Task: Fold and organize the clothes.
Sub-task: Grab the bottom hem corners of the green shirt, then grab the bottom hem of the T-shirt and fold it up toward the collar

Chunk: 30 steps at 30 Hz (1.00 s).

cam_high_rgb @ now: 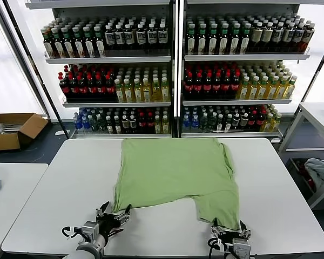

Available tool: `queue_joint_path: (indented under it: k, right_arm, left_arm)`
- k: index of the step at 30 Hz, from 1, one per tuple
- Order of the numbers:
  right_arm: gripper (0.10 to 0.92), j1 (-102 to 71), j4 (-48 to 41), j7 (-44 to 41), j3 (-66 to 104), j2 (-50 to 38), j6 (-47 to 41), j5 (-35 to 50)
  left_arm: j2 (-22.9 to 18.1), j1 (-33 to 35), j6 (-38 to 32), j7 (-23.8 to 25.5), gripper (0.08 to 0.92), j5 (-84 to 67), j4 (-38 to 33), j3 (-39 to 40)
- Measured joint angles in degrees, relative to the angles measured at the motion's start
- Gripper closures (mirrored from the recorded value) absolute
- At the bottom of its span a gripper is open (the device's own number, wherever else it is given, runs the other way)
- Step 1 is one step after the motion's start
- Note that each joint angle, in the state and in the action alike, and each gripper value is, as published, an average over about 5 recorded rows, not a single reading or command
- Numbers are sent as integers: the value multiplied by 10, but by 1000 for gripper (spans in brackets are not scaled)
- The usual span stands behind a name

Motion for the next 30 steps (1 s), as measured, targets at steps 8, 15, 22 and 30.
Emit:
queue_joint_path:
  k: [8,15,22,30]
  right_arm:
    - [490,-1,-5,3,0,-5,3,-1]
    - [690,-1,-12,4,0,-8,9,-1]
    - [887,3,-16,2,0,-9,15,0]
    - [919,14,5,-16,10,-8,22,2]
  left_arm:
    - [-1,10,1,4,374,-2,-8,6]
    - [-7,11,2,4,574,0,-8,9]
    - [-13,12,2,4,782,3,-7,10]
    - [-16,10,-7,6,915,3,-11,7]
